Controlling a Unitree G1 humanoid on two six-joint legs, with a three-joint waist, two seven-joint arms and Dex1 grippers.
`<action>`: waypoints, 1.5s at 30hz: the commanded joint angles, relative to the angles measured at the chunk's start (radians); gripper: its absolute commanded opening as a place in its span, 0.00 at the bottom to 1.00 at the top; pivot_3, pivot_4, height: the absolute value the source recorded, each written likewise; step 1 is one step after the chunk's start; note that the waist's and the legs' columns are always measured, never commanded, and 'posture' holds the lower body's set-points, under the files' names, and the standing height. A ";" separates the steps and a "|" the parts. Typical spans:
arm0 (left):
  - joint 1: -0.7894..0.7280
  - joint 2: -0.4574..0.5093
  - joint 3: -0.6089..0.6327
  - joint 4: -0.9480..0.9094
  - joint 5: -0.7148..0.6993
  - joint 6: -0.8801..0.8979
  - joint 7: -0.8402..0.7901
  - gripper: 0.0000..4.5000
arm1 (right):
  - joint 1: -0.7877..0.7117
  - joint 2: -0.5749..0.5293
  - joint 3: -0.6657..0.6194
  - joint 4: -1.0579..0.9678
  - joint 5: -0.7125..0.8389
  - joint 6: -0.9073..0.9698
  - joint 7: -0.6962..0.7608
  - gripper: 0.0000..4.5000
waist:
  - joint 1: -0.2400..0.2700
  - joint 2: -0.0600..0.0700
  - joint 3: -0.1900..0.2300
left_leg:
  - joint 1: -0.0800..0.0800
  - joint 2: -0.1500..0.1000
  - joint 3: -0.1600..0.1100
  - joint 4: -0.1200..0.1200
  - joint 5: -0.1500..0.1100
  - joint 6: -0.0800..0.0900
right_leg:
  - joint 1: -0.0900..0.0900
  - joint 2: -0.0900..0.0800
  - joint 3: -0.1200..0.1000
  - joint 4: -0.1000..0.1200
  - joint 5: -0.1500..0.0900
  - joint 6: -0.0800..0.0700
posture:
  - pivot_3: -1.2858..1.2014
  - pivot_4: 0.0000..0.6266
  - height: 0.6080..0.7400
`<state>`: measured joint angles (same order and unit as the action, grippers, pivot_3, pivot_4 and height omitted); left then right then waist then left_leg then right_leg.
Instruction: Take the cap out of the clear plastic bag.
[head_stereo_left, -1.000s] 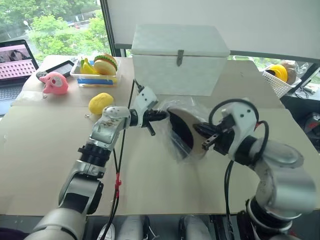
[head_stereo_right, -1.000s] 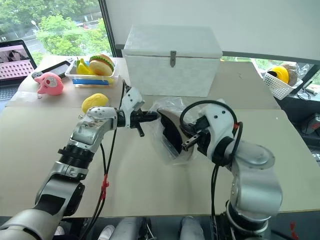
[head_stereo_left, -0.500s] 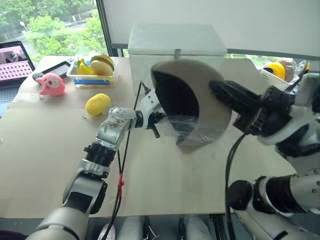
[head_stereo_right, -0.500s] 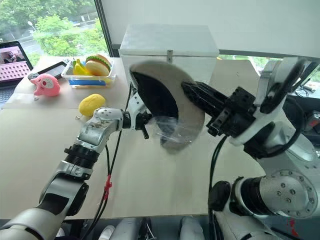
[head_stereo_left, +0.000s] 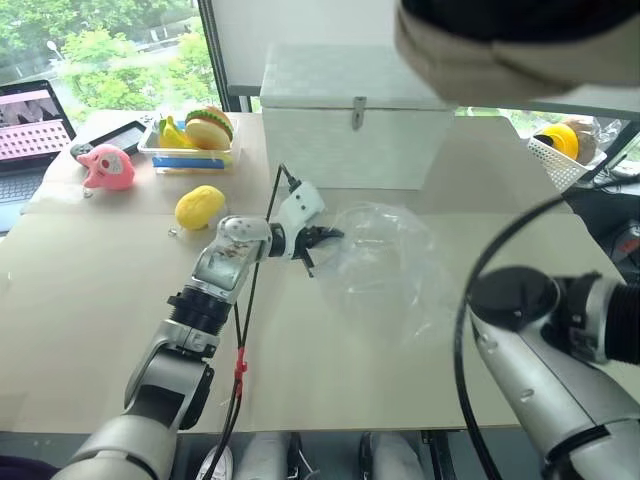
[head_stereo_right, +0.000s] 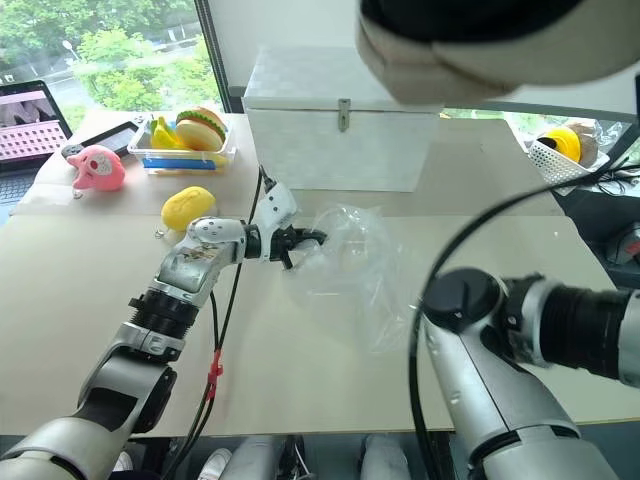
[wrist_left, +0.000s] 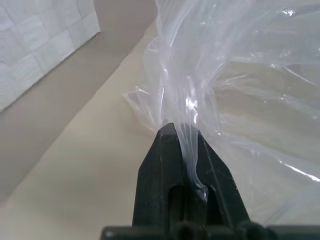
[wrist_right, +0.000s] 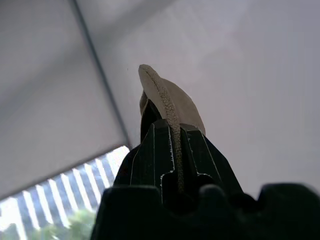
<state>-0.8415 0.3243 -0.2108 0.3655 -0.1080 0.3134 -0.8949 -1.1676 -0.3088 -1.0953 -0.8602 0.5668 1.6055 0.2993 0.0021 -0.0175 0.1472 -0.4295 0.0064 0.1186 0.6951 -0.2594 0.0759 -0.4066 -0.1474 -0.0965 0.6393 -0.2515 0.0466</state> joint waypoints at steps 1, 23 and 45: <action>0.005 -0.011 0.059 0.033 0.069 -0.342 0.154 0.01 | 0.273 -0.210 0.367 -0.101 -0.027 -0.097 0.001 0.00 | -0.003 0.000 0.000 | 0.000 0.000 0.000 0.000 0.000 0.000 | 0.000 0.000 0.000 0.000 0.000 0.000 | 0.52 0.24 0.87; 0.527 0.006 0.075 0.051 0.323 -0.767 0.619 0.01 | 1.615 -0.693 1.298 0.104 -1.205 -1.447 -0.271 0.00 | 0.003 -0.001 -0.002 | 0.012 0.006 0.000 0.000 0.002 0.002 | 0.013 -0.002 -0.001 -0.010 -0.001 0.001 | 0.52 0.24 0.87; 0.706 0.102 0.161 -0.180 -0.108 -0.516 0.168 0.99 | 1.734 -0.295 1.079 0.112 -0.610 -1.267 0.127 0.99 | 0.006 0.001 -0.013 | 0.027 0.011 -0.001 -0.001 -0.008 -0.001 | 0.019 -0.003 0.000 -0.009 -0.001 -0.003 | 0.52 0.24 0.87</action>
<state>-0.1700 0.4020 -0.0735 0.2120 -0.1416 -0.2350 -0.6421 0.5331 -0.6136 0.0168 -0.6830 -0.1916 0.2398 0.3357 0.0082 -0.0162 0.1343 -0.4022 0.0180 0.1172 0.6946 -0.2677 0.0754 -0.3871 -0.1508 -0.0961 0.6299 -0.2534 0.0427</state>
